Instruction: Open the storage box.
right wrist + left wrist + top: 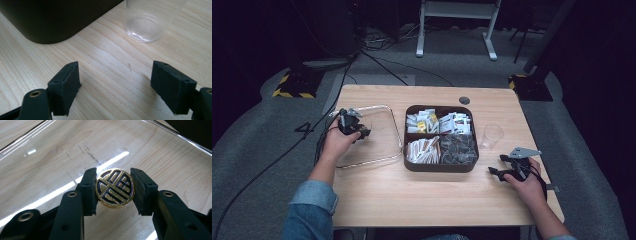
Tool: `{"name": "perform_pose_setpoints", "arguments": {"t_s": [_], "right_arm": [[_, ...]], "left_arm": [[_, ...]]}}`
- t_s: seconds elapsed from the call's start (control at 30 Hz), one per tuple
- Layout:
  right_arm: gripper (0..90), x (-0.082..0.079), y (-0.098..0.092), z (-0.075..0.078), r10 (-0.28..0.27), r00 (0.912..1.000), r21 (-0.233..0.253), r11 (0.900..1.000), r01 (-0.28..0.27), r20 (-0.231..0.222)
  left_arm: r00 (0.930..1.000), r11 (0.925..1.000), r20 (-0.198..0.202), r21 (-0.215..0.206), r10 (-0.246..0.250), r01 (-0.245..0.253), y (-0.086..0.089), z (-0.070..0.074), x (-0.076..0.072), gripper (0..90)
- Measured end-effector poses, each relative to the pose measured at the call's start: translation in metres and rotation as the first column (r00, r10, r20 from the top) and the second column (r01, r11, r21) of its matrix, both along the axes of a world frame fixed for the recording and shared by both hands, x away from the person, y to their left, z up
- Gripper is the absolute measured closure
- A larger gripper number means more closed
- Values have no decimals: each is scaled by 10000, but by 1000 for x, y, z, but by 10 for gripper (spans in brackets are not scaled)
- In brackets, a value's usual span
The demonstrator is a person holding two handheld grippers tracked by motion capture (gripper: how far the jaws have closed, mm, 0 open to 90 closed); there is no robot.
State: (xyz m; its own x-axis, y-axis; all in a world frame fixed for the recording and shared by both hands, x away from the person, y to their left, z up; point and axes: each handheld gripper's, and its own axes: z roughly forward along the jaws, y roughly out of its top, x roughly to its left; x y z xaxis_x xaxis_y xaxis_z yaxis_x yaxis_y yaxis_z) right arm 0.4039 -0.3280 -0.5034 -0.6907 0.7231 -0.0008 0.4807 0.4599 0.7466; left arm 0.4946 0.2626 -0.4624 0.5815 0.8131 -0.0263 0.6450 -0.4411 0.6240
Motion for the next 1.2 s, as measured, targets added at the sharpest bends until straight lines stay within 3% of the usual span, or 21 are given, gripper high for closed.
{"name": "perform_pose_setpoints", "arguments": {"t_s": [0.37,0.63,0.87,0.97,1.13,1.2], "right_arm": [[232,0,0,0,-4,10000,4,10000,4,-2],[233,0,0,0,-2,10000,0,10000,2,-2],[232,0,0,0,-4,10000,0,10000,4,1],[232,0,0,0,-3,10000,-2,10000,3,1],[232,0,0,0,-3,10000,-1,10000,3,-1],[232,0,0,0,-1,10000,-2,10000,1,-1]], "left_arm": [[9997,9996,-224,260,68,-62,0,-11,1,585],[9990,9999,-444,115,43,-37,-2,-17,2,583],[9992,9999,-359,-21,147,-148,-1,-18,1,578],[9992,9979,-278,-567,302,-317,-2,-19,0,499],[9994,9992,61,-212,353,-351,-7,-15,-3,395],[9983,9981,225,-310,540,-533,-7,-12,-4,372]]}}
